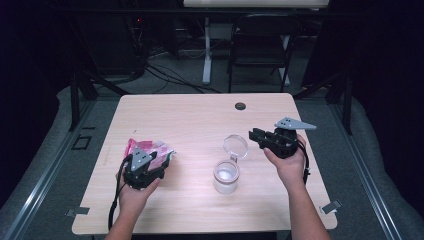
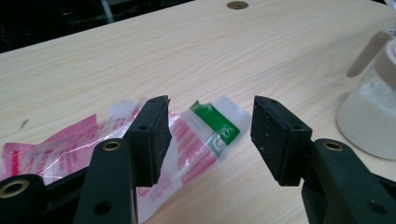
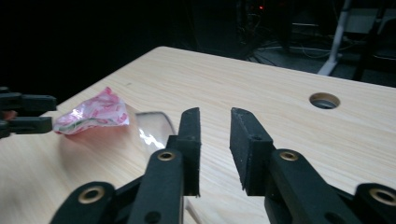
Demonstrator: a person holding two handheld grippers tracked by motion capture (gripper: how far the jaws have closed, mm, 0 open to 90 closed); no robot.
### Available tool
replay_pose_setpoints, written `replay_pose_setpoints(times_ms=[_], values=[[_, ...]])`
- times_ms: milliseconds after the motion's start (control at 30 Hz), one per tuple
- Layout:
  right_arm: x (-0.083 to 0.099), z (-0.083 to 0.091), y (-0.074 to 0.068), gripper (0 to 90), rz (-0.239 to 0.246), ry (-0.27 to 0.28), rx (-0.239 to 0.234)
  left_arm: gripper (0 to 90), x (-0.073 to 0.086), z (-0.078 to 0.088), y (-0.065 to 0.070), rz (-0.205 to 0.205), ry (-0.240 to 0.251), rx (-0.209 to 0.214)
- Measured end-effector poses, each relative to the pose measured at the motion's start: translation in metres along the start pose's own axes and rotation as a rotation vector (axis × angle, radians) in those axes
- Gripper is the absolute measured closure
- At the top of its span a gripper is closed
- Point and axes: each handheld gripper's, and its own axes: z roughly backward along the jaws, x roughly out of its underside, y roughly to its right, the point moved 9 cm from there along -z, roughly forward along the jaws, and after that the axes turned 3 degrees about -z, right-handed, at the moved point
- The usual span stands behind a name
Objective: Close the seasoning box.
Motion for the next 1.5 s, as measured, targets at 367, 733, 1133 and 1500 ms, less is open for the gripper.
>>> replay_pose_setpoints(times_ms=[367, 733, 1133, 1500], values=[[0.011, -0.008, 0.005, 82.0, -0.002, -0.036, 0.009, 57.5, -0.014, -0.008, 0.03, -0.076, 0.001, 0.062], [0.019, -0.015, 0.005, 83.9, -0.003, -0.083, 0.012, 83.3, -0.048, -0.023, 0.075, -0.151, -0.007, 0.167], [0.023, -0.019, 0.003, 84.3, -0.002, -0.101, 0.004, 90.0, -0.078, -0.041, 0.107, -0.165, -0.033, 0.253], [0.027, -0.015, 0.0, 83.8, 0.0, -0.1, -0.007, 90.0, -0.095, -0.053, 0.13, -0.202, -0.04, 0.29]])
